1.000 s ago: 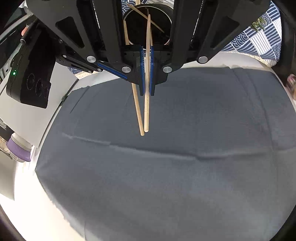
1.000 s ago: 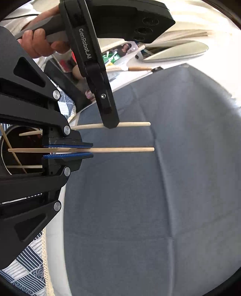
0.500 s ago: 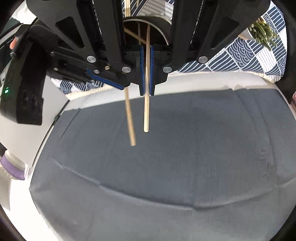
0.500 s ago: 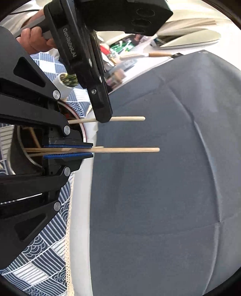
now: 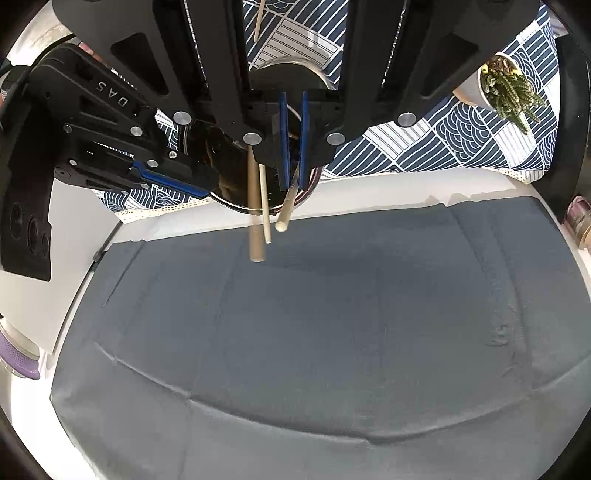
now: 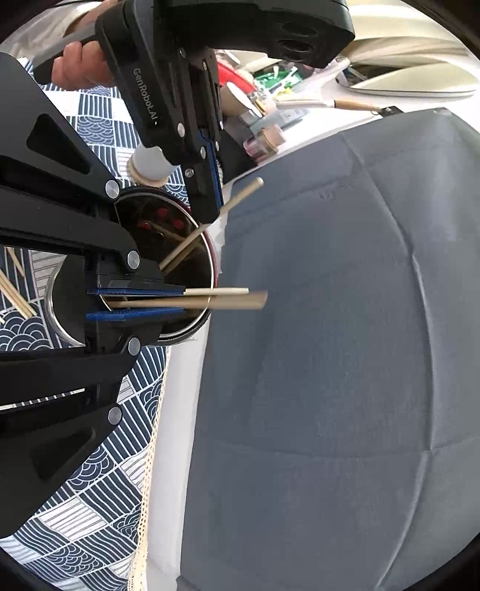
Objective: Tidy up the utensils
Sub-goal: 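Drop both chopsticks into the black cup by opening both tools, then lower both tools to the loose chopsticks and close each on one chopstick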
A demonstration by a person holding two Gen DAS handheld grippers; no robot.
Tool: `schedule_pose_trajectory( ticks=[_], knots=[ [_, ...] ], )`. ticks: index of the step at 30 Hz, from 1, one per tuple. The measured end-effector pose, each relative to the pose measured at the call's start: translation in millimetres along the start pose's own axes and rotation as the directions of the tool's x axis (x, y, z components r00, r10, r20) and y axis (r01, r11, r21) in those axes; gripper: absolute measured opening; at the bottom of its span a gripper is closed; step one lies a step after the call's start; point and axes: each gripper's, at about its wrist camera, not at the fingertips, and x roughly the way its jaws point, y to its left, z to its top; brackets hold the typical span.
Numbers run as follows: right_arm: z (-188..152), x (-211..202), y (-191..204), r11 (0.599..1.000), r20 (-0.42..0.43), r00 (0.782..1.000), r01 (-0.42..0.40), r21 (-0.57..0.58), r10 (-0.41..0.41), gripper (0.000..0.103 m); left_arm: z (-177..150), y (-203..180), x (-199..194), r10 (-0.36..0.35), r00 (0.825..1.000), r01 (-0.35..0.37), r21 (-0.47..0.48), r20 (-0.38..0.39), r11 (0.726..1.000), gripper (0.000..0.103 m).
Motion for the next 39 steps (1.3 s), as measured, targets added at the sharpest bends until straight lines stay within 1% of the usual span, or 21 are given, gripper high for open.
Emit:
schedule_pose_trajectory(
  ticks=[1, 3, 4, 5, 6, 7, 9, 10, 12, 13, 14, 16, 18, 19, 20, 21, 23, 27, 33, 36, 39],
  knots=[
    [-0.2, -1.7, 0.2, 1.0, 0.002, 1.0, 0.002, 0.002, -0.002, 0.008, 0.1, 0.5, -1.6, -0.003, 1.0, 0.003, -0.004, -0.004, 1.0, 0.007],
    [0.3, -4.7, -0.2, 1.0, -0.003, 1.0, 0.005, 0.003, -0.005, 0.008, 1.5, -0.4, -4.0, 0.007, 1.0, -0.007, -0.009, -0.006, 1.0, 0.015],
    [-0.3, -7.4, -1.0, 1.0, -0.003, 1.0, 0.007, 0.002, -0.007, 0.008, 0.5, -1.1, -6.0, 0.01, 1.0, -0.01, -0.006, -0.004, 1.0, 0.017],
    [-0.6, -10.7, -1.3, 1.0, -0.003, 1.0, 0.007, 0.001, -0.007, 0.008, 0.1, -2.9, -8.2, 0.009, 1.0, -0.009, 0.002, 0.0, 1.0, 0.021],
    [-1.0, -13.0, -1.3, 1.0, -0.004, 1.0, 0.009, -0.001, -0.009, 0.009, -0.7, -5.0, -10.2, 0.013, 1.0, -0.013, 0.017, 0.002, 1.0, 0.031],
    [-1.4, -16.4, -1.8, 1.0, -0.004, 1.0, 0.011, 0.002, -0.011, 0.012, -1.2, -6.9, -11.7, 0.023, 1.0, -0.023, 0.029, 0.003, 0.999, 0.037],
    [-3.5, -21.9, -4.1, 1.0, -0.005, 1.0, 0.007, 0.01, -0.007, 0.024, -4.4, -10.6, -17.8, 0.037, 0.999, -0.037, 0.052, 0.017, 0.998, 0.041],
    [-5.1, -25.7, -4.9, 1.0, 0.001, 1.0, 0.009, 0.009, -0.009, 0.027, -6.4, -11.3, -20.5, 0.034, 0.999, -0.035, 0.054, 0.018, 0.998, 0.043],
    [-8.7, -33.0, -6.4, 1.0, 0.009, 1.0, 0.021, 0.01, -0.021, 0.042, -9.4, -12.0, -24.7, 0.037, 0.999, -0.038, 0.044, 0.022, 0.998, 0.051],
    [-10.5, -36.3, -7.6, 1.0, 0.007, 1.0, 0.023, 0.014, -0.023, 0.045, -11.4, -12.3, -26.8, 0.035, 0.999, -0.036, 0.04, 0.02, 0.999, 0.053],
    [-11.8, -38.5, -8.2, 1.0, 0.007, 1.0, 0.027, 0.017, -0.027, 0.047, -12.9, -12.7, -27.8, 0.039, 0.999, -0.039, 0.037, 0.017, 0.999, 0.059],
    [-16.1, -45.4, -10.7, 0.999, 0.0, 0.999, 0.034, 0.023, -0.034, 0.053, -17.2, -14.8, -31.0, 0.06, 0.998, -0.061, 0.043, 0.015, 0.997, 0.063],
    [-20.7, -51.1, -13.0, 0.999, -0.005, 0.999, 0.032, 0.029, -0.032, 0.065, -21.5, -15.5, -33.4, 0.073, 0.997, -0.073, 0.042, 0.007, 0.996, 0.074],
    [-22.4, -53.1, -14.1, 0.999, -0.009, 0.999, 0.032, 0.033, -0.032, 0.069, -25.0, -14.9, -34.7, 0.069, 0.998, -0.069, 0.037, 0.003, 0.997, 0.075],
    [-26.4, -56.1, -16.5, 0.998, -0.014, 0.999, 0.035, 0.044, -0.034, 0.076, -28.4, -14.0, -35.6, 0.067, 0.998, -0.067, 0.035, -0.002, 0.997, 0.078],
    [-28.9, -57.8, -17.8, 0.998, -0.016, 0.999, 0.039, 0.054, -0.038, 0.079, -31.1, -13.2, -36.1, 0.071, 0.997, -0.071, 0.034, -0.009, 0.997, 0.082],
    [-36.9, -61.5, -23.1, 0.995, -0.023, 0.999, 0.044, 0.086, -0.043, 0.083, -38.6, -11.4, -36.2, 0.083, 0.996, -0.082, 0.036, -0.027, 0.996, 0.084],
    [-52.3, -62.3, -30.4, 0.99, -0.057, 0.996, 0.069, 0.124, -0.063, 0.085, -53.2, -8.9, -35.5, 0.099, 0.993, -0.097, 0.039, -0.058, 0.994, 0.092],
    [-79.4, -61.7, -34.7, 0.982, -0.138, 0.986, 0.11, 0.151, -0.089, 0.086, -85.4, -3.9, -29.7, 0.136, 0.98, -0.135, 0.02, -0.146, 0.991, 0.093],
    [-97.2, -61.9, -33.9, 0.979, -0.184, 0.978, 0.128, 0.157, -0.098, 0.087, -104.6, -2.8, -29.6, 0.137, 0.972, -0.138, 0.01, -0.189, 0.99, 0.094],
    [-115.0, -59.5, -32.8, 0.977, -0.24, 0.967, 0.127, 0.174, -0.083, 0.087, -122.3, -1.8, -31.7, 0.14, 0.964, -0.144, -0.003, -0.228, 0.99, 0.094]
  ],
)
